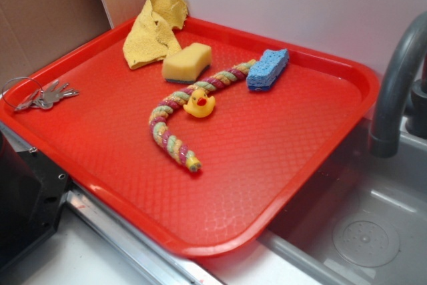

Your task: Grab the silver keys.

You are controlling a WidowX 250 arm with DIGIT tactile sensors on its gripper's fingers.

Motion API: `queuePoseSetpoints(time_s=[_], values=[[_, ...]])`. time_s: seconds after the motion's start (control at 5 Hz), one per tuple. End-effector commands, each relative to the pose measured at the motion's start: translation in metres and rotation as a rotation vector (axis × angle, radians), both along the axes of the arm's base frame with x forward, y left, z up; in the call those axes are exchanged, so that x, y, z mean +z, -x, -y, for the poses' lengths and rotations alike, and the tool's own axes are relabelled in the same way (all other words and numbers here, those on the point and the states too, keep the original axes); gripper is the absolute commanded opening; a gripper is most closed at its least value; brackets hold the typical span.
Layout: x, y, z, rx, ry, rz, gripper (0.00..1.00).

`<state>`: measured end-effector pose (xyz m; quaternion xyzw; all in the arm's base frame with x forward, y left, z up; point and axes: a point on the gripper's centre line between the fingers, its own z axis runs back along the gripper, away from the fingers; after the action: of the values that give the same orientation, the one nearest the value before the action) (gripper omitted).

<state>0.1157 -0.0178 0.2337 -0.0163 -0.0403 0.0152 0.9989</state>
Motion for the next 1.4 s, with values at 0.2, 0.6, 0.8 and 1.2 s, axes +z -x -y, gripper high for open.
queuePoseSetpoints(time_s=[0.2, 0.6, 0.8, 1.2], values=[[-0.036, -0.016, -0.028, -0.152, -0.013, -0.002, 1.00], [-0.107, -0.014, -0.081, -0.380, -0.097, 0.039, 1.00], [-0.143, 0.006, -0.112, -0.354, -0.143, -0.018, 1.00], [-0.155, 0.008, -0.157, -0.267, -0.141, 0.003, 1.00]])
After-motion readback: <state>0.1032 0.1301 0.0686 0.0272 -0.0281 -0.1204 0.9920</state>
